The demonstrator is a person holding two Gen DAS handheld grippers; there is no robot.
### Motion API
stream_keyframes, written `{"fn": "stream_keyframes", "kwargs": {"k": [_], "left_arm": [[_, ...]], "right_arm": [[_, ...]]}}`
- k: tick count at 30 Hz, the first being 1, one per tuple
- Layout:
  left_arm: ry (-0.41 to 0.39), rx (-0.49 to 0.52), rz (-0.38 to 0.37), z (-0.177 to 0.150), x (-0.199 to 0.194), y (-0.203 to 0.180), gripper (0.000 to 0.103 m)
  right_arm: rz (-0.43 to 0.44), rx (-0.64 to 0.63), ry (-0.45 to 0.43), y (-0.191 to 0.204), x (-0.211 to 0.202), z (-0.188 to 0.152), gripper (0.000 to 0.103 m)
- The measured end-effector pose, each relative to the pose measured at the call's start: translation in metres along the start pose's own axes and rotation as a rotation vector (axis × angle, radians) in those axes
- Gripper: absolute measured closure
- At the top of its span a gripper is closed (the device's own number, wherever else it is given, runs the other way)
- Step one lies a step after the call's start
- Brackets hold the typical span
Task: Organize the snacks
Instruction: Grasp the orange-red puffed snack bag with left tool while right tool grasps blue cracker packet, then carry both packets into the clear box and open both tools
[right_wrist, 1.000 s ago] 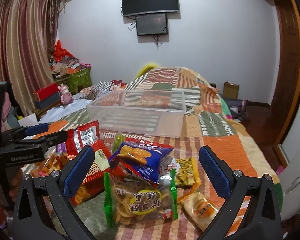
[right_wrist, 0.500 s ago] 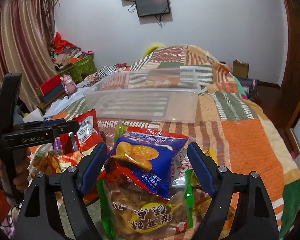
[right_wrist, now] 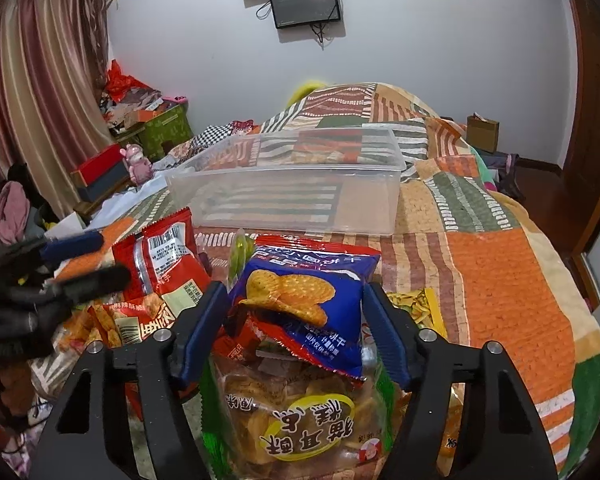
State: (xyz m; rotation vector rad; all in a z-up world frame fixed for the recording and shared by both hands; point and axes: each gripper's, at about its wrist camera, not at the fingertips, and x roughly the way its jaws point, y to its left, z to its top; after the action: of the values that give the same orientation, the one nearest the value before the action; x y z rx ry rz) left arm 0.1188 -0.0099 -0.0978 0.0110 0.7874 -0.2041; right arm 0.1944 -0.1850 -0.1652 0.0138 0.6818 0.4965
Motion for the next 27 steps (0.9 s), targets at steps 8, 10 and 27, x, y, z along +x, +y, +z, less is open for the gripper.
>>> {"fn": "stream_keyframes", "kwargs": {"k": [8, 10, 27], "left_arm": [[0.064, 0.035, -0.036, -0.01, 0.02, -0.023, 0.031], [0.08, 0.045, -0.046, -0.015, 0.023, -0.027, 0.031], [0.017, 0.086, -0.026, -0.027, 0.013, -0.037, 0.057]], "right_arm": [[-0.01, -0.006, -0.012, -0.005, -0.013, -0.002, 0.048], [-0.008, -0.01, -0.02, -0.006, -0.019, -0.003, 0.048], [0.003, -0.028, -0.06, -0.003, -0.036, -0.005, 0.051]]}}
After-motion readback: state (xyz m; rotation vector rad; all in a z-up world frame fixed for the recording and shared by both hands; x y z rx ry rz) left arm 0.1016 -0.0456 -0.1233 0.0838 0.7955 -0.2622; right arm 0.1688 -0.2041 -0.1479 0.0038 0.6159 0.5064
